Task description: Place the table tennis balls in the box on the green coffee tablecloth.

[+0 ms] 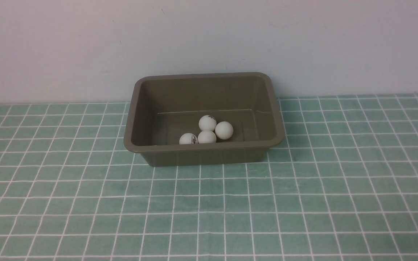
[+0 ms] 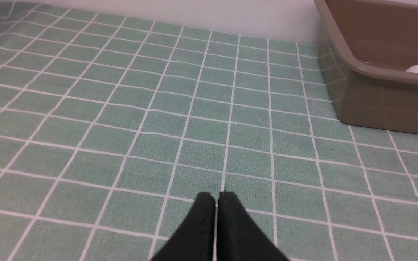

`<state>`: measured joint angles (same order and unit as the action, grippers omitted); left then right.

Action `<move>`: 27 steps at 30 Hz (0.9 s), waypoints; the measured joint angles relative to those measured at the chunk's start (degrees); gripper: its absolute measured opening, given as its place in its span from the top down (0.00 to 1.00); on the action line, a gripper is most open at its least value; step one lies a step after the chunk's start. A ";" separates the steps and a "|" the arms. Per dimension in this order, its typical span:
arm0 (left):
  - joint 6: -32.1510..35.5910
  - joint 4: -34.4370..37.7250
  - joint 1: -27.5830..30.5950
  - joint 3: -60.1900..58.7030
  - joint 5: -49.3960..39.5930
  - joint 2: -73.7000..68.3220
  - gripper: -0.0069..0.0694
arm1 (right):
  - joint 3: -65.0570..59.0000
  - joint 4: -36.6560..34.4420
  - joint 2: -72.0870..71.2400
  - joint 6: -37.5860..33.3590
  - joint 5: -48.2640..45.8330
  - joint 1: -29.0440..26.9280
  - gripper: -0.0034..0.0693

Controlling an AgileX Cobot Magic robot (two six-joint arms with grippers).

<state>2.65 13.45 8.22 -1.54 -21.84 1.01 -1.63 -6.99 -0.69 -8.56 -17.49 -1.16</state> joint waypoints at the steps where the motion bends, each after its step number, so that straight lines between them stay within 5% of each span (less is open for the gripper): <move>1: 0.00 0.00 0.00 0.00 0.00 0.00 0.91 | 0.00 0.00 0.00 0.00 -2.03 0.00 0.98; 27: 0.00 0.00 0.00 0.00 0.00 0.00 0.91 | 0.18 0.00 0.00 0.00 -3.74 -0.04 0.98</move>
<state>2.65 13.45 8.22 -1.54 -21.84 1.01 -1.45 -6.99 -0.69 -8.56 -21.23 -1.21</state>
